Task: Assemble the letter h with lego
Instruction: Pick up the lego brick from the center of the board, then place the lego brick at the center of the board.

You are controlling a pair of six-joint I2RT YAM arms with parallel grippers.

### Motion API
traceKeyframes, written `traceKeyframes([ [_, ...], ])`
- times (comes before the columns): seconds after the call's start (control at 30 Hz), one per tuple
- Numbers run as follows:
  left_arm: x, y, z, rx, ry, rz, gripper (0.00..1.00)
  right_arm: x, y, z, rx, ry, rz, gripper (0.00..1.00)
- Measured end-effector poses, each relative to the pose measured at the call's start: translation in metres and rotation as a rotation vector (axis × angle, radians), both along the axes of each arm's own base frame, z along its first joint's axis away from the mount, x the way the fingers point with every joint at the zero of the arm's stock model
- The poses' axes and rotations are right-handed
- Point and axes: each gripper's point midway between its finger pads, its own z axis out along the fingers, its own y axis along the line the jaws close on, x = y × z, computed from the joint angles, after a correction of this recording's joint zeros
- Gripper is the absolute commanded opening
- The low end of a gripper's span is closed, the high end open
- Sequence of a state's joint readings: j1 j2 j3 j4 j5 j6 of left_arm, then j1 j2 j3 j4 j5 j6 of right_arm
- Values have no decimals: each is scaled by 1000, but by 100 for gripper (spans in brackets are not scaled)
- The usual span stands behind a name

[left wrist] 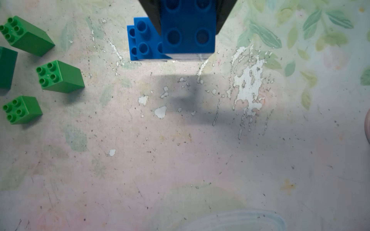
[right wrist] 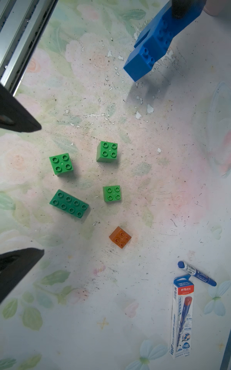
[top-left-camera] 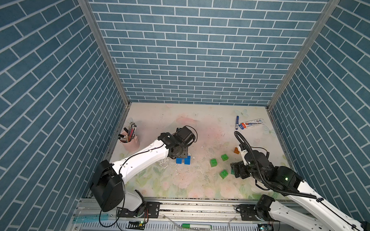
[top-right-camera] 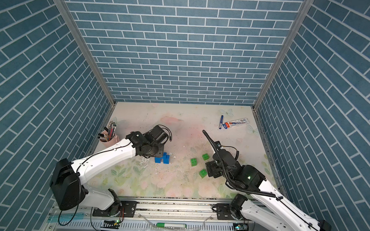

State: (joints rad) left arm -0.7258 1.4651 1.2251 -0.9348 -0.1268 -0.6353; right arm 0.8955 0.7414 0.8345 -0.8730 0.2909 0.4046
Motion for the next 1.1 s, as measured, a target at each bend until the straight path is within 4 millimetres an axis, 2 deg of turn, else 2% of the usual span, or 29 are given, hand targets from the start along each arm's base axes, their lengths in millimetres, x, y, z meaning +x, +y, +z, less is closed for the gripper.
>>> traceKeyframes([
  [0.13, 13, 14, 8, 5, 102, -8, 0, 0, 0, 1, 4, -2, 1, 90],
  [0.33, 29, 34, -1, 31, 272, -20, 0, -1, 2, 3, 19, -5, 7, 90],
  [0.73, 57, 24, -44, 22, 491, -61, 0, -3, 4, 2, 28, 5, 18, 89],
  [0.9, 63, 31, -58, 15, 543, -41, 0, -4, 5, 2, 29, 6, 24, 89],
  [1.1, 67, 36, -67, 6, 585, -19, 11, -5, 7, 3, 30, 5, 34, 89],
])
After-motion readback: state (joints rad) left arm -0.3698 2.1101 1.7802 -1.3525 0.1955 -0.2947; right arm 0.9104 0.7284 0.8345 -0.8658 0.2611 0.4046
